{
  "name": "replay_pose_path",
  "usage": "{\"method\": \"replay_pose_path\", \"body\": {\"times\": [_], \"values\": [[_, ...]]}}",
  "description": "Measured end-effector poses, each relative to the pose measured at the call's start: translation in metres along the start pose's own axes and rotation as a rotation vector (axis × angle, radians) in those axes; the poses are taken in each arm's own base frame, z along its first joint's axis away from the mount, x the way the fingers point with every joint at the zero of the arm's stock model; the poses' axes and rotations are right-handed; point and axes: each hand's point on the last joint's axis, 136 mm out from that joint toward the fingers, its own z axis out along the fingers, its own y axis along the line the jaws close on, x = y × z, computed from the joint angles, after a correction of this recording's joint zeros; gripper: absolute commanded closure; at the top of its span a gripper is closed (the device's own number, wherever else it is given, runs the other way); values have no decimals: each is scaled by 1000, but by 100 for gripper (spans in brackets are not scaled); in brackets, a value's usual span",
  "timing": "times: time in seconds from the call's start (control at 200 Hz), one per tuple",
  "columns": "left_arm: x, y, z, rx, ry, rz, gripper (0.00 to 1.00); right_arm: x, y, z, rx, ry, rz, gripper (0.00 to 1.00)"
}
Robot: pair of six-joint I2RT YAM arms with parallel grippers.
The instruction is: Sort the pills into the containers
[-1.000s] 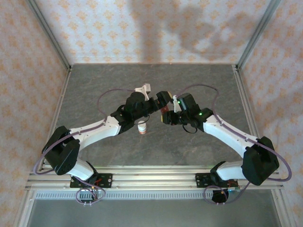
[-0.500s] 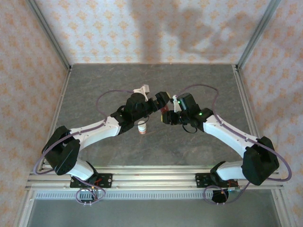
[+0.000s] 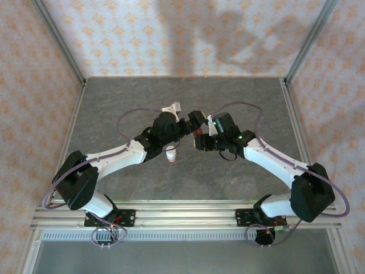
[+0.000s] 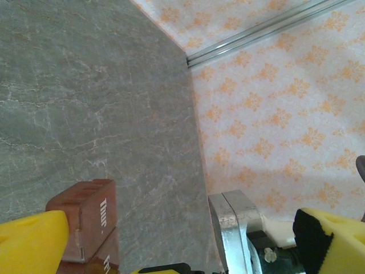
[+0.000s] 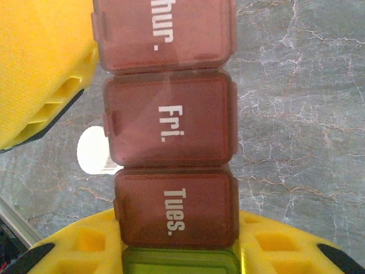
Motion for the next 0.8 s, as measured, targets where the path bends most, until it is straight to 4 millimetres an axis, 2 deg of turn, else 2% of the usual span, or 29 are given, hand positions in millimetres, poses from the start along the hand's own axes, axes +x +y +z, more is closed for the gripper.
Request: {"method": "replay_pose_path", "body": {"times": [0.641, 0.801], "values": [[8, -4, 3, 5, -3, -17, 1, 4, -6, 8, 27, 18, 13, 74], [15, -20, 3, 43, 12, -21, 0, 4, -6, 12, 29, 20, 16, 74]]}}
